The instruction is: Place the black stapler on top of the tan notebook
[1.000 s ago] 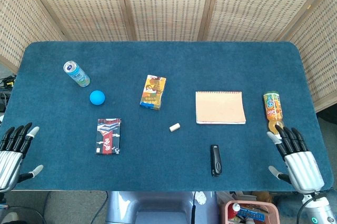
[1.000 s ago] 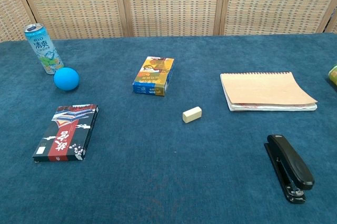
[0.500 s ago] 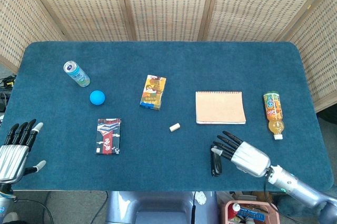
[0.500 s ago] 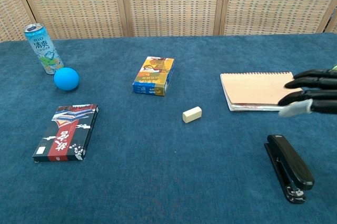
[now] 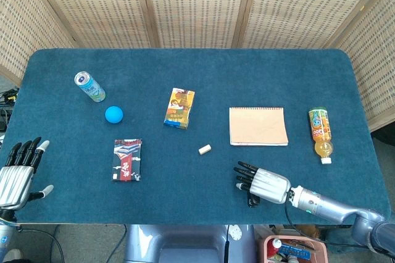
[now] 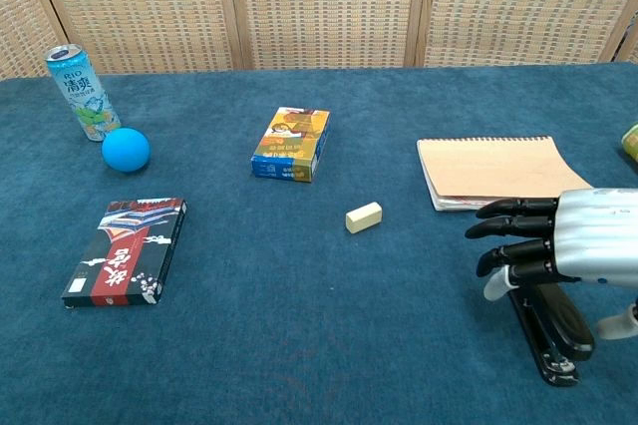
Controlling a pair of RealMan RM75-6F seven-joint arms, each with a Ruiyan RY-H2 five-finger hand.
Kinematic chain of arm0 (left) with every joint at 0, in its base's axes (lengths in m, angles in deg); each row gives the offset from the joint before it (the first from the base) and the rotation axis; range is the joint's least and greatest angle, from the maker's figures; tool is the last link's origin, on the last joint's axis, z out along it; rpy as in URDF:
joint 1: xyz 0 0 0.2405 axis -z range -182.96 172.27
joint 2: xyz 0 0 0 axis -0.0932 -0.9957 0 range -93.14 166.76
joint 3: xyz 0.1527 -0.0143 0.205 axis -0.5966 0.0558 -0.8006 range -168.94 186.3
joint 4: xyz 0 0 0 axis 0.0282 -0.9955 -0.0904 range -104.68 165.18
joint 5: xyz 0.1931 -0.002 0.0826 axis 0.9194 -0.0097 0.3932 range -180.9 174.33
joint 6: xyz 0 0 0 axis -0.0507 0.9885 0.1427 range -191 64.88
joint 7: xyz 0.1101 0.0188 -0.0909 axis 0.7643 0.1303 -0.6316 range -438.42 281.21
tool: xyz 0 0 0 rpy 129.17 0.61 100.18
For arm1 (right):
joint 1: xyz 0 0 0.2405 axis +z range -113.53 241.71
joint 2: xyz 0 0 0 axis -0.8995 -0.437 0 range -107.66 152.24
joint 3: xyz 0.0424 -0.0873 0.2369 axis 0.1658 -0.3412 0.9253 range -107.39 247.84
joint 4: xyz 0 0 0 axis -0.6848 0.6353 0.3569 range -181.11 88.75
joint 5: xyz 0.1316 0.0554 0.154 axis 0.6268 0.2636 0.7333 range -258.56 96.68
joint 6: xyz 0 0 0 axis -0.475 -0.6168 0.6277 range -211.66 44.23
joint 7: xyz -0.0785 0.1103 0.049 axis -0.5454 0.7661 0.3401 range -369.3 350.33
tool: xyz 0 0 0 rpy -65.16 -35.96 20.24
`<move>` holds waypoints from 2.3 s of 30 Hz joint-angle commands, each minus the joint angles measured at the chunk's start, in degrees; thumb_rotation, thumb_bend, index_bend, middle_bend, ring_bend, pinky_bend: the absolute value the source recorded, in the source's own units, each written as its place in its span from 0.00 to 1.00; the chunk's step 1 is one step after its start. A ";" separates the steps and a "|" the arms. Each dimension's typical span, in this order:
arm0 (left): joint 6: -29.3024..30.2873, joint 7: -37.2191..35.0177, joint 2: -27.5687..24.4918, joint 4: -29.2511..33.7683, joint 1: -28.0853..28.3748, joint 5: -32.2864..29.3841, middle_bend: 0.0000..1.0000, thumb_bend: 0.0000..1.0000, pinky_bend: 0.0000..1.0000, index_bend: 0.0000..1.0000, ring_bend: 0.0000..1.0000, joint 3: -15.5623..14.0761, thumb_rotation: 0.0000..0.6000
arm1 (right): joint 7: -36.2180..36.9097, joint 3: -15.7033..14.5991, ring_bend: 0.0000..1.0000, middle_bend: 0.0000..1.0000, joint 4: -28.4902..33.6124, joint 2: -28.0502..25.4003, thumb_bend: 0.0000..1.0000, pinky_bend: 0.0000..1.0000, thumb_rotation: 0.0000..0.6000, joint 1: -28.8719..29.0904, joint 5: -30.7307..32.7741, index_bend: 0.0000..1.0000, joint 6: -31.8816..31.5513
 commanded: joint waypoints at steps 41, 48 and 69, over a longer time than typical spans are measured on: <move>-3.50 -2.38 -1.11 0.47 2.43 -3.36 0.00 0.00 0.00 0.00 0.00 0.45 1.00 | -16.16 20.76 0.39 0.56 -2.71 9.54 0.52 0.49 1.00 8.26 46.59 0.58 20.45; -3.33 -3.87 -1.73 0.47 2.31 -3.13 0.00 0.00 0.00 0.00 0.00 0.23 1.00 | -20.53 21.85 0.39 0.56 -5.43 12.25 0.52 0.49 1.00 8.32 52.94 0.58 22.95; -3.68 -5.16 -1.96 0.42 2.64 -3.58 0.00 0.00 0.00 0.00 0.00 0.12 1.00 | -21.83 21.25 0.00 0.00 5.75 7.25 0.05 0.05 1.00 5.52 54.58 0.00 17.15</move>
